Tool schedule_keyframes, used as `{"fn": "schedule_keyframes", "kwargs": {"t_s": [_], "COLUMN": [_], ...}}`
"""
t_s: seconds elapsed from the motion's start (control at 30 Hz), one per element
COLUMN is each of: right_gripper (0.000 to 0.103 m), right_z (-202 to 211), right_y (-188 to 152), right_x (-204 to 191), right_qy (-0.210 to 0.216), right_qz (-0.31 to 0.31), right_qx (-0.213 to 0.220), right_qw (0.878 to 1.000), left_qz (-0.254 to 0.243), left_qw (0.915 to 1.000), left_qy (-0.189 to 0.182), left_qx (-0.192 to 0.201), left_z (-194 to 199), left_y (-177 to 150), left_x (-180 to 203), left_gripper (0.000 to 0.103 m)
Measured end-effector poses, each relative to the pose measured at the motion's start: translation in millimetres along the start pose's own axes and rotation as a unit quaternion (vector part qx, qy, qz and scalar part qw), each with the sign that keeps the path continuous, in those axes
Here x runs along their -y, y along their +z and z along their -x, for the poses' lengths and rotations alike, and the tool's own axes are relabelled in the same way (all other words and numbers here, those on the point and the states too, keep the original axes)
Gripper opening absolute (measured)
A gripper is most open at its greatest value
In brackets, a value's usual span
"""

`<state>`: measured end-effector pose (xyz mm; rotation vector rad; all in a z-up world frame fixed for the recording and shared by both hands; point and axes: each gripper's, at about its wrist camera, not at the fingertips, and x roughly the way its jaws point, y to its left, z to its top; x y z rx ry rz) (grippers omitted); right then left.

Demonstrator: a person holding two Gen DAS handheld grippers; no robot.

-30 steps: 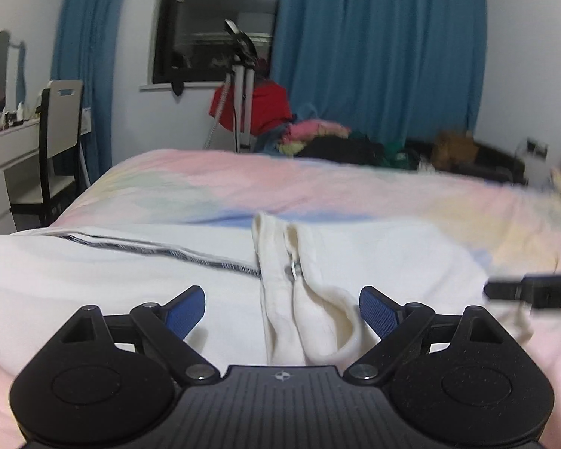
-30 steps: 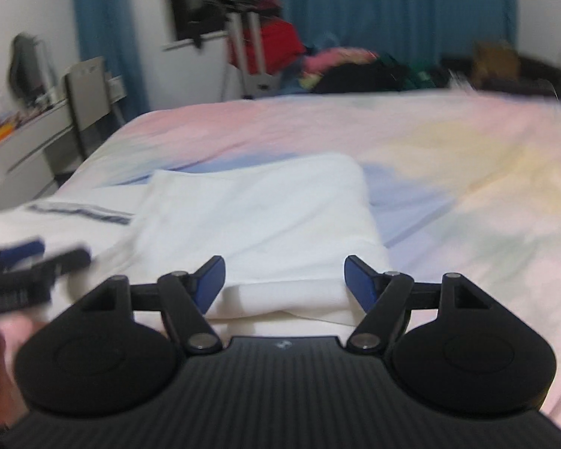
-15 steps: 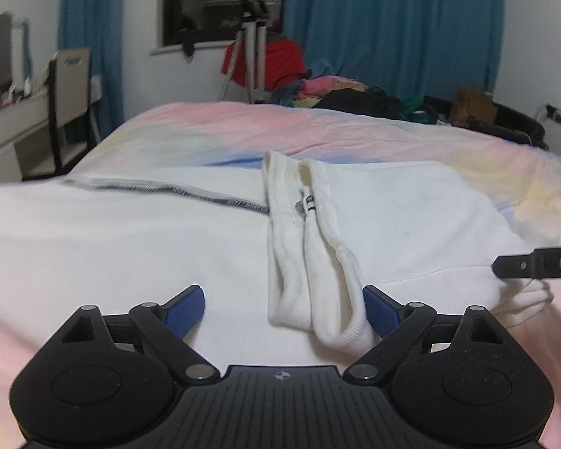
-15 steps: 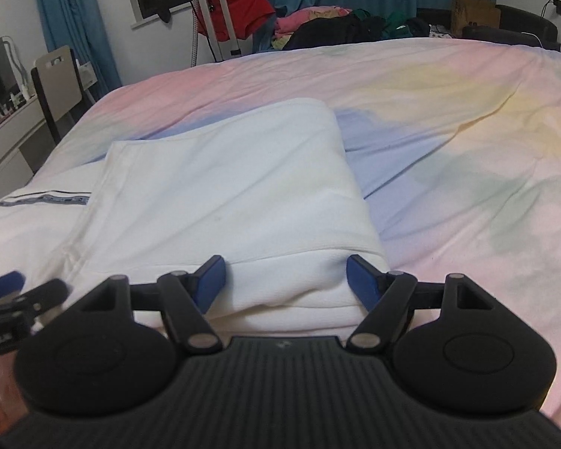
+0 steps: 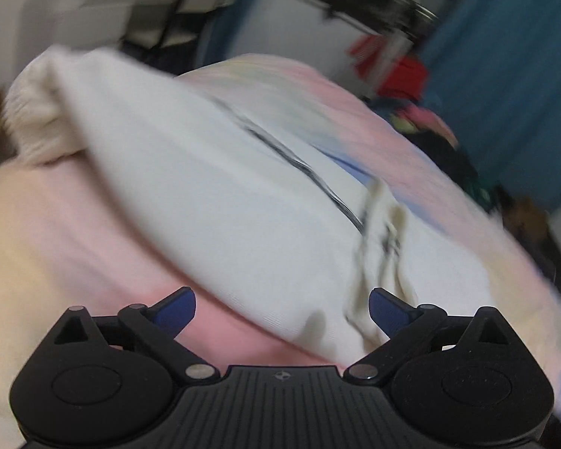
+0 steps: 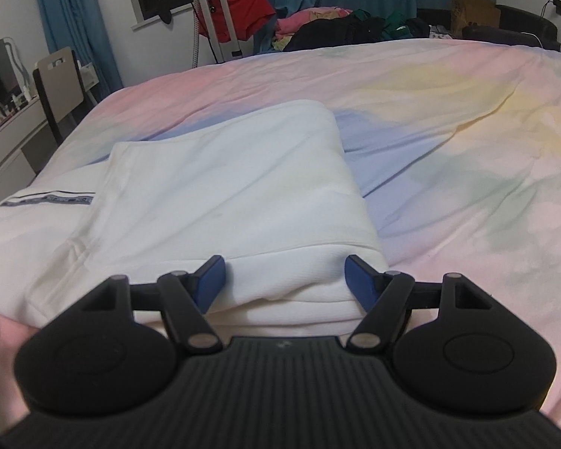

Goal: Fold clothes

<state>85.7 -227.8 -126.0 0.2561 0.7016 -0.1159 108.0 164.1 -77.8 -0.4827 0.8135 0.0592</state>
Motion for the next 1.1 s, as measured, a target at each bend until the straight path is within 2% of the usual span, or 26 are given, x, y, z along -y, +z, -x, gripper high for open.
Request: {"fn": "schedule_keyframes", "kwargs": {"t_s": [0.1, 0.23, 0.47, 0.6, 0.7, 0.8, 0.87, 0.93, 1.03, 1.1], "right_gripper": [0.073, 0.074, 0.074, 0.075, 0.075, 0.075, 0.075, 0.075, 0.075, 0.075], "right_z": [-1, -2, -2, -3, -3, -3, -2, -1, 0, 1], "right_y": [1, 1, 2, 2, 2, 3, 3, 4, 4, 3], "right_x": [-1, -2, -1, -4, -7, -11, -14, -19, -25, -27], "right_qy": [0.001, -0.001, -0.003, -0.008, -0.013, -0.018, -0.020, -0.024, -0.026, -0.027], "right_qz": [0.002, 0.004, 0.004, 0.004, 0.009, 0.013, 0.017, 0.028, 0.041, 0.045], "right_qx": [0.002, 0.002, 0.003, 0.004, 0.006, 0.012, 0.019, 0.030, 0.036, 0.040], "right_qw": [1.000, 1.000, 1.000, 1.000, 1.000, 1.000, 0.999, 0.999, 0.998, 0.998], "left_qz": [0.049, 0.113, 0.174, 0.185, 0.204, 0.182, 0.167, 0.158, 0.140, 0.172], "left_qw": [0.9985, 0.9917, 0.9827, 0.9793, 0.9761, 0.9759, 0.9734, 0.9690, 0.9720, 0.9716], "left_qy": [0.023, 0.054, 0.060, 0.066, 0.041, 0.055, 0.066, 0.067, 0.068, 0.069], "left_qx": [-0.013, -0.030, 0.021, 0.050, 0.063, 0.108, 0.143, 0.178, 0.176, 0.147], "left_z": [-14, -33, -46, -48, -53, -41, -32, -24, -24, -31], "left_y": [22, 51, 88, 107, 113, 112, 113, 116, 116, 116], "left_x": [-24, -57, -98, -124, -142, -146, -144, -135, -132, -142], "left_gripper": [0.101, 0.100, 0.096, 0.095, 0.095, 0.093, 0.085, 0.080, 0.081, 0.081]}}
